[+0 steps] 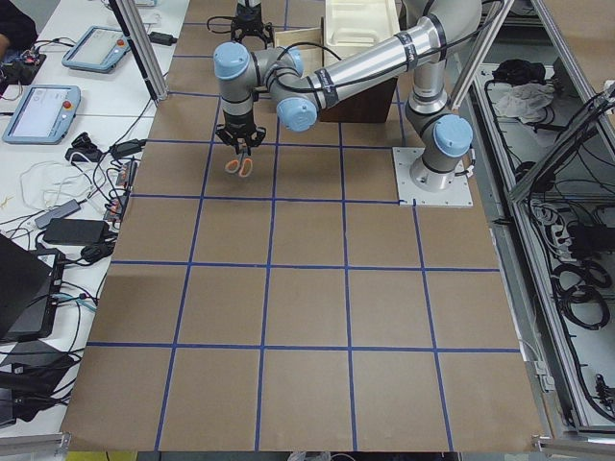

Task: Place scissors in drawer with both arms

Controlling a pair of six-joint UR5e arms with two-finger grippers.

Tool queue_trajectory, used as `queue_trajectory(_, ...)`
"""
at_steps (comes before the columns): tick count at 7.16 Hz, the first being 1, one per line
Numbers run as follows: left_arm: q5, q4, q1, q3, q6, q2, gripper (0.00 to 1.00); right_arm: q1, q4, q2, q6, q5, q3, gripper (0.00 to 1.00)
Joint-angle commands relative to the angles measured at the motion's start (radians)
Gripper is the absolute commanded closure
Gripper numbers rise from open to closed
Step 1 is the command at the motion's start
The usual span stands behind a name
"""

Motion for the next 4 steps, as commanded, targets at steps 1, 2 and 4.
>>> queue_trajectory(1, -0.001, -0.012, -0.035, 0.003, -0.043, 0.018, 1.00, -0.041, 0.002, -0.060, 0.132, -0.001, 0.004, 0.00)
queue_trajectory(2, -0.008, -0.012, -0.085, 0.003, -0.090, 0.030, 1.00, -0.056, 0.017, -0.087, 0.174, -0.007, 0.009, 0.00)
queue_trajectory(4, -0.018, -0.010, -0.171, 0.003, -0.230, 0.035, 1.00, -0.118, 0.071, -0.158, 0.321, -0.010, 0.015, 0.00)
